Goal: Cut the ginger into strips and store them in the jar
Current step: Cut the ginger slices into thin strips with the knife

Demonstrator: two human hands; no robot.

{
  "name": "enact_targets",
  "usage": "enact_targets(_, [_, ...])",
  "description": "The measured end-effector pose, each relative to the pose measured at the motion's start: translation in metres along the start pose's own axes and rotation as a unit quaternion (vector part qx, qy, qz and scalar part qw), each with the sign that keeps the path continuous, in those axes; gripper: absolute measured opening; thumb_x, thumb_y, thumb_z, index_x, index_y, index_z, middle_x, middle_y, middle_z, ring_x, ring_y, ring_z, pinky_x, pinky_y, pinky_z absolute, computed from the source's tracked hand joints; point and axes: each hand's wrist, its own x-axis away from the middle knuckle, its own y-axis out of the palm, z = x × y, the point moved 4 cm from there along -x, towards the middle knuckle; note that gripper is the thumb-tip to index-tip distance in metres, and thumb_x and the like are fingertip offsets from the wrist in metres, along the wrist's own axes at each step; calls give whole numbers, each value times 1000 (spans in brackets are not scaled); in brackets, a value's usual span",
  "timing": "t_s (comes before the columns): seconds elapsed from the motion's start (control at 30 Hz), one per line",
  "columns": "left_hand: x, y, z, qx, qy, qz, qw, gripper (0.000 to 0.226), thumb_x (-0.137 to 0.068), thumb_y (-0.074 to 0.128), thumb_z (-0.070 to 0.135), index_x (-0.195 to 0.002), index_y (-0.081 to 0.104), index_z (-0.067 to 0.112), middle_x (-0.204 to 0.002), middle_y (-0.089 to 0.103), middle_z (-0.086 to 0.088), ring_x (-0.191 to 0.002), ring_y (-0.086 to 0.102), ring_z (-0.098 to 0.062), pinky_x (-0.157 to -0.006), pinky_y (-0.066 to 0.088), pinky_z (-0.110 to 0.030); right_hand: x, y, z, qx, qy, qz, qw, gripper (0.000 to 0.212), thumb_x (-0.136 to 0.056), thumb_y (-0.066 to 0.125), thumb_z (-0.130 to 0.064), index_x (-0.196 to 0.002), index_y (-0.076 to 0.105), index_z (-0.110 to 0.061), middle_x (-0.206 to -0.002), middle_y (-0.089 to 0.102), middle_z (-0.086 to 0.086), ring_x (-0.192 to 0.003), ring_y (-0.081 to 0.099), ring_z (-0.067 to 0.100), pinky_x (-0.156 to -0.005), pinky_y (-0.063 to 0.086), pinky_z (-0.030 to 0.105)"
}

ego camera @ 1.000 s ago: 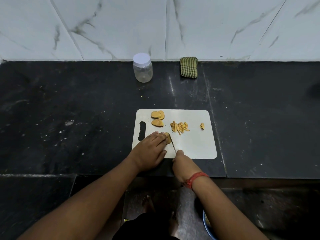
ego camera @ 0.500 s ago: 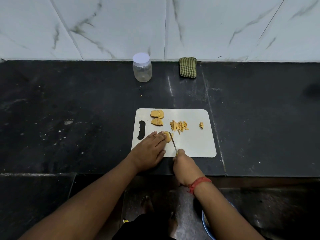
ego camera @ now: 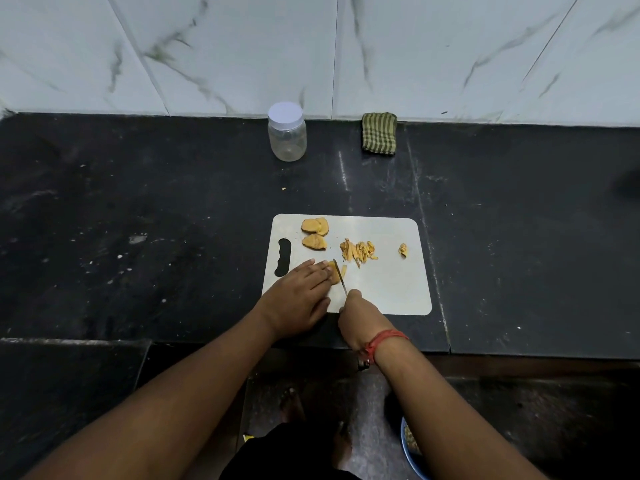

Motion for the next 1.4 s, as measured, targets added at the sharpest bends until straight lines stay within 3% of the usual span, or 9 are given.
enact_targets(0.43, [1,0,2,-16,-13,-3,1000,46,-100,47,31,-130,64,2,-138,61,-16,-134,53,-27,-121,33,-40,16,15,15,42,-22,-16,999,27,-98,38,-5,-123,36,5,-112,62,19,-103,61,31,-71,38,31])
enact_targets(0.63, [2,4,0,-17,-32,-14,999,50,-99,47,33,-136,60,1,-144,56,-17,-139,47,-27,-123,29,-40,29,17,35,-2,-13,-20,1000,17,-97,38,-7,-114,38,-6,-110,61,17,-103,61,32,-73,38,29])
enact_targets(0.77, [1,4,-1,-12,-33,-13,999,51,-100,47,34,-137,58,1,-146,54,-17,-142,44,-27,-122,30,-42,34,4,33,-45,-32,20,998,4,-97,35,-7,-98,33,-10,-88,53,8,-78,52,23,-68,36,27])
enact_targets(0.87, [2,4,-1,-9,-31,-14,999,50,-100,47,34,-138,57,1,-147,53,-17,-142,43,-27,-123,28,-41,28,-2,22,-46,-57,35,997,4,-98,37,-10,-96,34,-11,-76,46,0,-74,47,22,-67,34,27])
enact_targets(0.93, [1,4,0,-6,-30,-14,999,50,-101,47,33,-138,57,1,-146,53,-17,-142,44,-28,-123,28,-41,20,-4,15,-40,-63,41,996,4,-99,39,-10,-96,35,-10,-71,43,-2,-70,46,21,-58,32,28])
enact_targets(1.0, [1,4,0,-1,-28,-16,999,49,-101,48,32,-137,57,1,-145,54,-17,-142,43,-28,-123,29,-41,11,-5,8,-38,-59,38,997,4,-99,40,-10,-102,38,-8,-76,50,1,-74,51,23,-55,31,26])
enact_targets(1.13, [1,3,-2,7,-32,-21,999,50,-100,48,34,-137,58,2,-144,55,-17,-143,43,-27,-123,29,-41,0,-4,3,-35,-40,24,998,18,-99,41,-9,-115,41,0,-107,63,19,-102,60,34,-69,35,28])
enact_targets(1.4, [0,1,-2,3,-32,-14,999,50,-99,50,35,-135,60,2,-142,58,-16,-140,46,-26,-123,28,-38,-10,-2,0,4,-43,9,999,20,-99,41,-8,-117,40,1,-109,64,21,-101,62,34,-68,35,28])
